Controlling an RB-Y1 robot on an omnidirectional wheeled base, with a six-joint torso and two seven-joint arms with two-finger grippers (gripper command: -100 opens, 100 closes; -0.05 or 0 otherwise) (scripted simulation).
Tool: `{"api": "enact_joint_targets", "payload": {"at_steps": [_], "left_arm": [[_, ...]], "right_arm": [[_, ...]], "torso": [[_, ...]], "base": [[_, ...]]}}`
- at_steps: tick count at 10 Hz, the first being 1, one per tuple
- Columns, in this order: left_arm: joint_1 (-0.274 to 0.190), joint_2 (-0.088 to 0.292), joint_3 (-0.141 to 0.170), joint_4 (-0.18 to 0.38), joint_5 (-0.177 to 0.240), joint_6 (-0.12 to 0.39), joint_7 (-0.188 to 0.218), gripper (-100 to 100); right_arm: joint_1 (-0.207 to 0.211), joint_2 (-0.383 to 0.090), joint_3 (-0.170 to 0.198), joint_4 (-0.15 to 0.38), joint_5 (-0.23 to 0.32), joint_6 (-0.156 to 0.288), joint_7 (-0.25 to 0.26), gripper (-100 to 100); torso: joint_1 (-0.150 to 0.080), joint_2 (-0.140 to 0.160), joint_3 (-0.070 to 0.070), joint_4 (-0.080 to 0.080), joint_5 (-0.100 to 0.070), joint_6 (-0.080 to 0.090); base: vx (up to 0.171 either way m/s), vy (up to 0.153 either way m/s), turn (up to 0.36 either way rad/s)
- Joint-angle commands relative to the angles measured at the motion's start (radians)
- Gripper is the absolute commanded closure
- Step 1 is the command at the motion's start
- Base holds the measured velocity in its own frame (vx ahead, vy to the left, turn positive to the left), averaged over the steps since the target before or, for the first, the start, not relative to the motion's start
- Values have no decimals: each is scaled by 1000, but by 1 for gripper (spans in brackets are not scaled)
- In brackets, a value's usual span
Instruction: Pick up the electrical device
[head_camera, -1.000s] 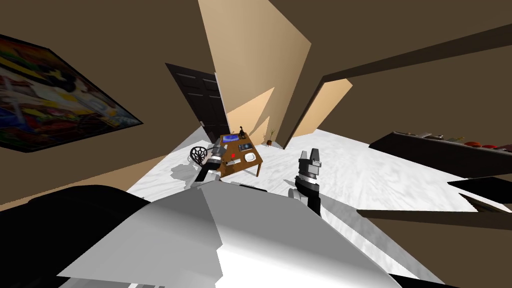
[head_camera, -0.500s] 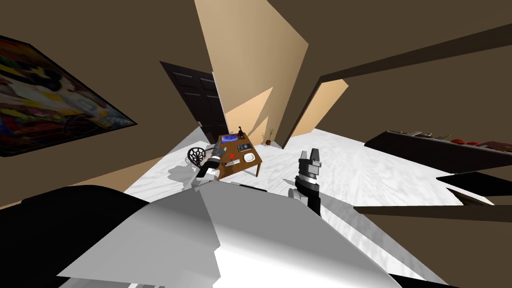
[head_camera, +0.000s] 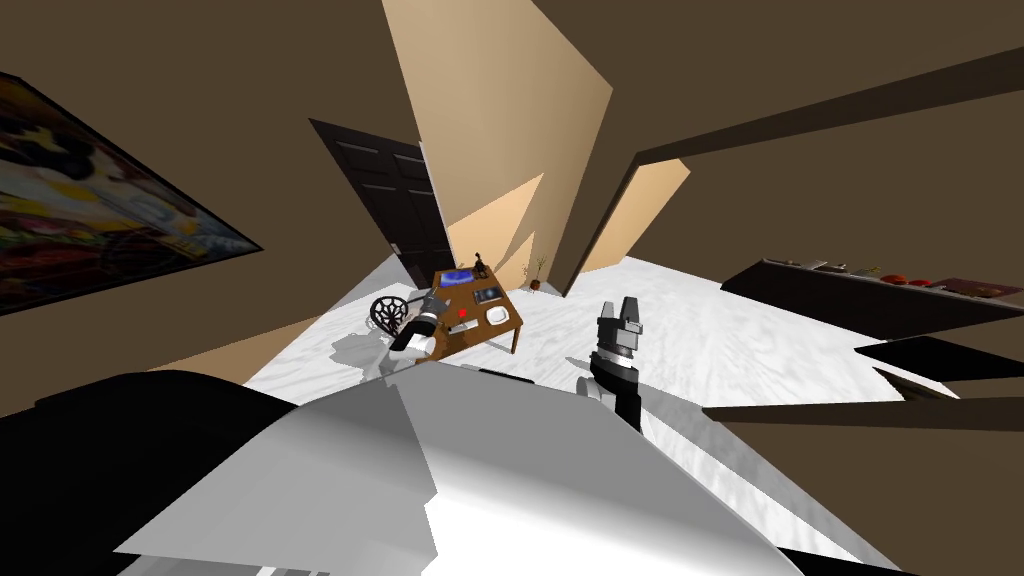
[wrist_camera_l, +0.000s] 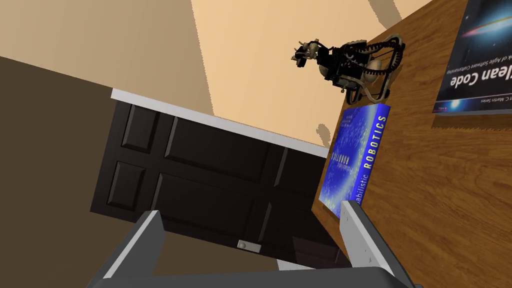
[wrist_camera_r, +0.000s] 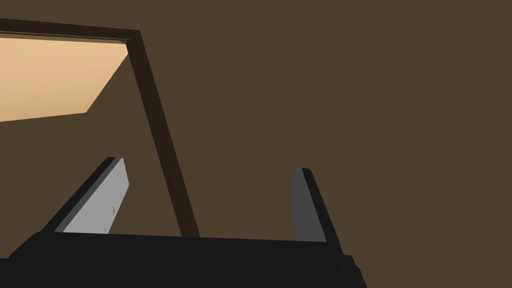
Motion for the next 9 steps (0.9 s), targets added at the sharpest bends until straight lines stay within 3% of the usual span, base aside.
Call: {"api": "enact_joint_targets", "payload": {"at_steps": [1, 2, 4, 5, 6, 7, 9], "left_arm": [[-25, 0, 27, 50, 17, 50, 50, -100], [-25, 0, 27, 56, 17, 56, 53, -100], [-54, 3, 69, 117, 44, 122, 117, -100], [-54, 3, 69, 117, 44, 140, 123, -100], [-69, 4, 90, 149, 57, 170, 159, -100], [-69, 4, 90, 149, 57, 183, 159, -100], [-100, 7, 132, 216, 84, 250, 225, -100]], "right_arm": [[0, 0, 0, 0, 0, 0, 0, 0], [0, 0, 0, 0, 0, 0, 0, 0], [0, 0, 0, 0, 0, 0, 0, 0], [0, 0, 0, 0, 0, 0, 0, 0], [0, 0, 0, 0, 0, 0, 0, 0], [0, 0, 0, 0, 0, 0, 0, 0], [0, 0, 0, 0, 0, 0, 0, 0]], "torso": [[0, 0, 0, 0, 0, 0], [0, 0, 0, 0, 0, 0], [0, 0, 0, 0, 0, 0], [0, 0, 0, 0, 0, 0], [0, 0, 0, 0, 0, 0], [0, 0, 0, 0, 0, 0], [0, 0, 0, 0, 0, 0]], "base": [[12, 3, -71], [10, 4, -21], [11, 1, -51], [9, 3, -19], [9, 3, -31], [7, 3, -24], [9, 2, -53]]}}
